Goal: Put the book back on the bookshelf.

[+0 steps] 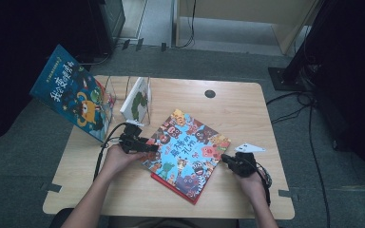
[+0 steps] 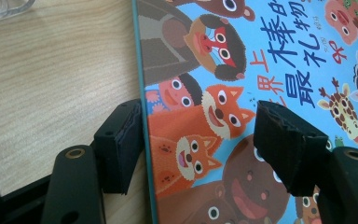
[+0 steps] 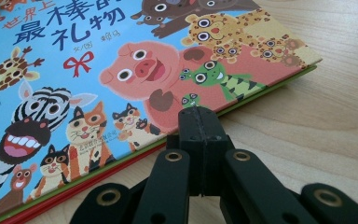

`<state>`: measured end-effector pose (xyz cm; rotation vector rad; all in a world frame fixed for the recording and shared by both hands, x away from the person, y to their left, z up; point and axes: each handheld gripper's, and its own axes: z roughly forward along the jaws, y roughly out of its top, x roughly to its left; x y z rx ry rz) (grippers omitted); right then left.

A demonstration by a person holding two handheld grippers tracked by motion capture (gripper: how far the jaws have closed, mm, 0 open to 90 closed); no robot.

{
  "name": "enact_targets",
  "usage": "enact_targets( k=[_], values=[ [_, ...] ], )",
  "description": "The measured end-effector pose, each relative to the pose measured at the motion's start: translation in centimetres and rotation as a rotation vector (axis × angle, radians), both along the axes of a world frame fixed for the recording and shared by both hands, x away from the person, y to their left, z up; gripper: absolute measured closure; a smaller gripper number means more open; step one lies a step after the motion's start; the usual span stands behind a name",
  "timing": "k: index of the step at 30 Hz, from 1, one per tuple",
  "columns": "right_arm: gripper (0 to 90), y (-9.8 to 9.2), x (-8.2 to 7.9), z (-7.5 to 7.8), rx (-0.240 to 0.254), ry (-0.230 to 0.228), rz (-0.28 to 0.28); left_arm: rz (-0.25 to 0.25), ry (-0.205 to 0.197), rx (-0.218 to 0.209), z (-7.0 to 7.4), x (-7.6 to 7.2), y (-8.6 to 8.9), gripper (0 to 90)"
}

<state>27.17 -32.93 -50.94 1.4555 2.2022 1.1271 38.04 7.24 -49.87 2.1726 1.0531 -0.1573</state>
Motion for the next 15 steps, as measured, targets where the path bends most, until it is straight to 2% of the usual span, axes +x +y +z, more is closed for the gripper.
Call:
enact_targets(
  k=[2, 5, 10, 13, 15],
  values=[
    [90.0, 0.0, 0.1, 0.0, 0.004, 0.001, -0.003, 0.006, 0.002, 0.005, 0.0, -0.2, 0.0, 34.1],
    [90.0, -0.1, 0.2, 0.0, 0.005, -0.001, -0.005, -0.004, -0.006, 0.036, 0.2, -0.6, -0.2, 34.2],
    [90.0, -0.2, 0.5, -0.1, 0.010, 0.000, -0.009, 0.005, -0.001, 0.029, 0.2, -1.1, -0.1, 34.2],
    [90.0, -0.4, 0.8, -0.1, 0.013, -0.002, -0.012, 0.019, 0.020, 0.014, 0.2, -1.4, 0.0, 34.2],
    [90.0, -0.4, 0.9, -0.1, 0.017, 0.005, -0.013, 0.015, 0.015, 0.021, 0.2, -1.6, 0.0, 34.2]
  ],
)
